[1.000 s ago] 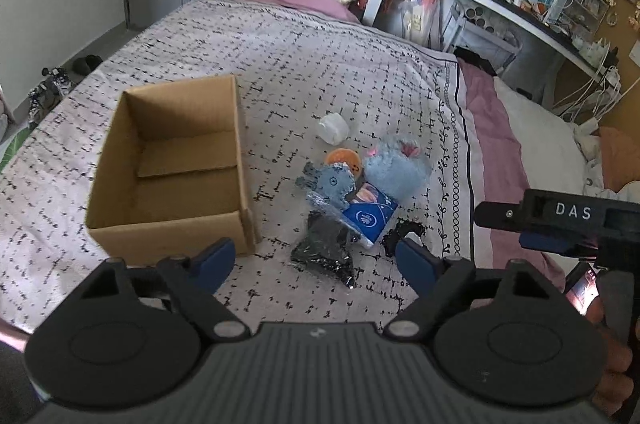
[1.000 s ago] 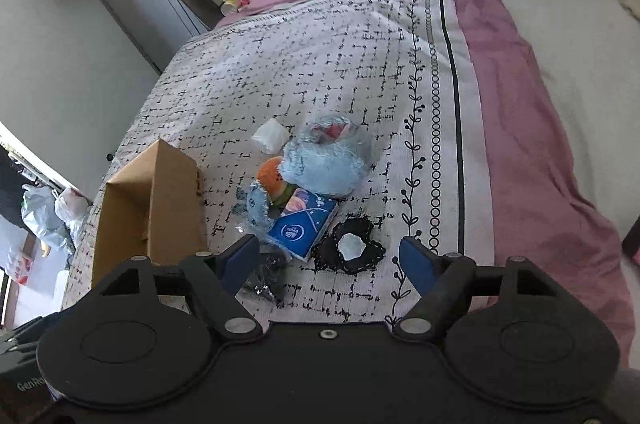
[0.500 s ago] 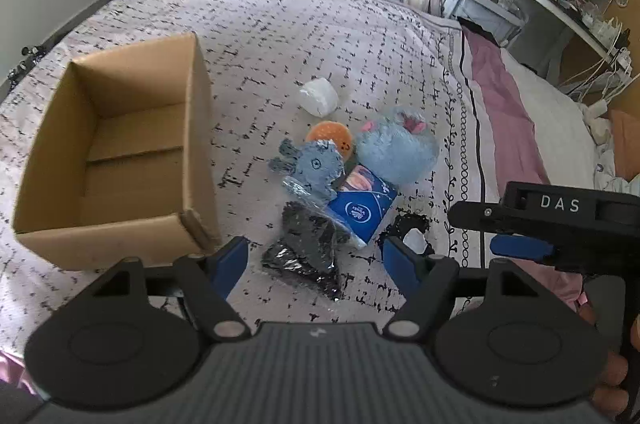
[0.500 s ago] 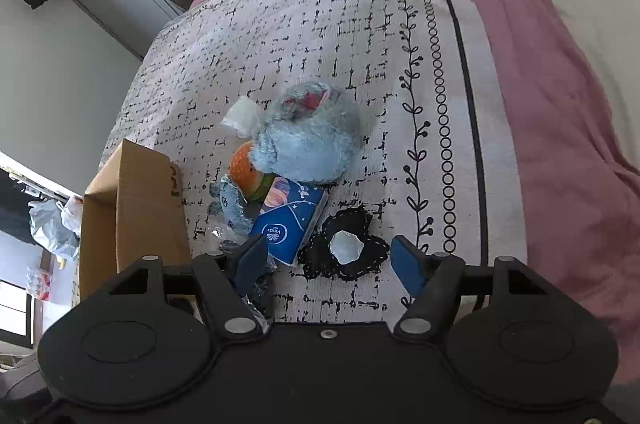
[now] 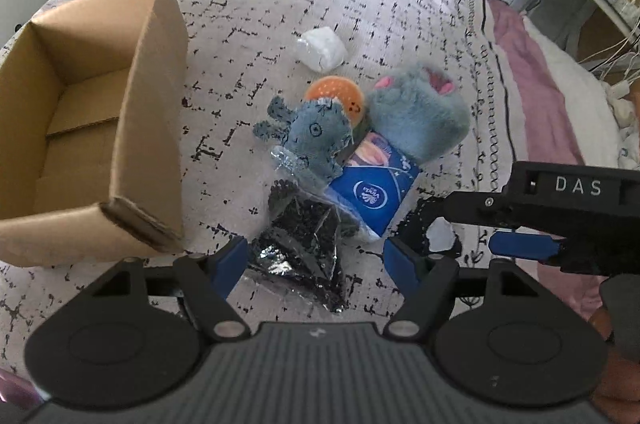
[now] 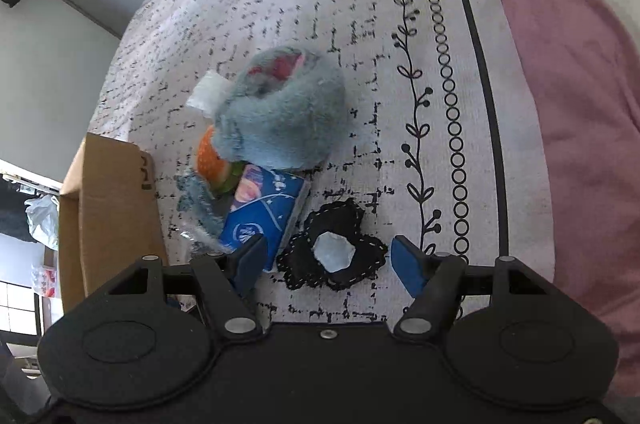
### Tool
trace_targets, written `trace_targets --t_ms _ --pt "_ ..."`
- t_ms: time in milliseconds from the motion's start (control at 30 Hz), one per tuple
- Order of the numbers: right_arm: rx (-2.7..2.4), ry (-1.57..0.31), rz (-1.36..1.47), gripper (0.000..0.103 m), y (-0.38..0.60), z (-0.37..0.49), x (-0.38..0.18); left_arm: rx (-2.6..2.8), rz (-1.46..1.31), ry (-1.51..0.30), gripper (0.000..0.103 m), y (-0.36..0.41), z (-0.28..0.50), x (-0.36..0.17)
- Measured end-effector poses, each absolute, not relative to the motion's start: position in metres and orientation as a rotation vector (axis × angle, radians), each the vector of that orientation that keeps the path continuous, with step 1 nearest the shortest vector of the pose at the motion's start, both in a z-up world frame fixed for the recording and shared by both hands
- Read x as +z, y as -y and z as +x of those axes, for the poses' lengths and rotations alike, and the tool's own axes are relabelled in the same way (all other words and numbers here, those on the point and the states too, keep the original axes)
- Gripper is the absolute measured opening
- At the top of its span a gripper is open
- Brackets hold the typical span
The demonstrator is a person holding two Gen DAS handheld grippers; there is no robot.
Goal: Organize soft objects
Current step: 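Grasp the black bead bag with the left tool while the right grasps the scrunchie, then carry the bead bag and scrunchie into the box with both tools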
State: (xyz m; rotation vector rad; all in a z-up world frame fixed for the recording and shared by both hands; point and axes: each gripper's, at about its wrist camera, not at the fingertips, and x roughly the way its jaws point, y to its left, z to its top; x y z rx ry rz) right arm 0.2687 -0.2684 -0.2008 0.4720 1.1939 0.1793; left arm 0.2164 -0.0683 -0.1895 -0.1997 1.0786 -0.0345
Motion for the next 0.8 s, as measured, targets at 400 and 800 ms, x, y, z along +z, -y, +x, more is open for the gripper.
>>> trace_targets --t_ms 400,800 --pt "0.163 -1.281 0.432 0.067 0.254 0.286 -0.239 -0.022 -0.189 -1.114 0.074 0.069 0.234 -0.209" --pt "0.185 -1.235 0.444 0.021 0.256 0.278 -0.231 -0.050 -0.250 -1.080 0.039 0.065 0.222 -0.200"
